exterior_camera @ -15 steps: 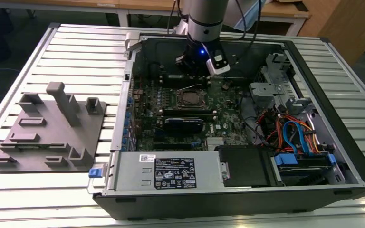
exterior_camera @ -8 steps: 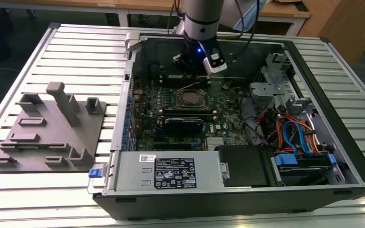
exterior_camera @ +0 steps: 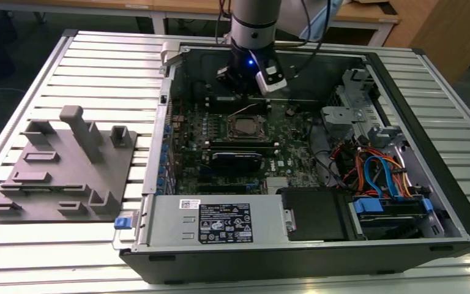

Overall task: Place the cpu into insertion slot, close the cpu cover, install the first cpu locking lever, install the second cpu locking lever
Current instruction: 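Install the first cpu locking lever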

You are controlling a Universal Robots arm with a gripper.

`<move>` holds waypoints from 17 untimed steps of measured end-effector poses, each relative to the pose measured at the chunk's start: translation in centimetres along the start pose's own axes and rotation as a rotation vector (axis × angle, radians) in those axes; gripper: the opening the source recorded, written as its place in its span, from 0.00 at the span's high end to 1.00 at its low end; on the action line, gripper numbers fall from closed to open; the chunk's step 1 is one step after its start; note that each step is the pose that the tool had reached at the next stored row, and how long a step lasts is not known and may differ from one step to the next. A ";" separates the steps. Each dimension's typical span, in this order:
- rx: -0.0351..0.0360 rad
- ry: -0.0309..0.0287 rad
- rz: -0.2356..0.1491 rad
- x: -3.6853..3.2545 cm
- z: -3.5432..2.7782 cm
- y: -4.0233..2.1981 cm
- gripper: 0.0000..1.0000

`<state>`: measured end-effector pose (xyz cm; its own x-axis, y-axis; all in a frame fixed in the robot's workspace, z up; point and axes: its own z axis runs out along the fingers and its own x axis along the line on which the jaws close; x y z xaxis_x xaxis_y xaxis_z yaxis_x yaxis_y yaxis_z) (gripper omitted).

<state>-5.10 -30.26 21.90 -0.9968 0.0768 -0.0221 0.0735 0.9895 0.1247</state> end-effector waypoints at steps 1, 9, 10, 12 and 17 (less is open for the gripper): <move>-0.0010 -0.0001 0.000 0.08 -0.11 0.00 0.90; 0.0020 -0.0009 0.000 0.22 -0.44 -0.26 0.90; 0.0040 -0.0011 0.000 0.21 -0.45 -0.35 0.90; 0.0066 -0.0012 0.000 0.19 -0.47 -0.54 0.90; 0.0067 -0.0013 0.000 0.14 -0.41 -0.63 0.90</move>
<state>-5.30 -30.92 22.22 -0.9968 0.0765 -0.0234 0.0733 0.9903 0.1180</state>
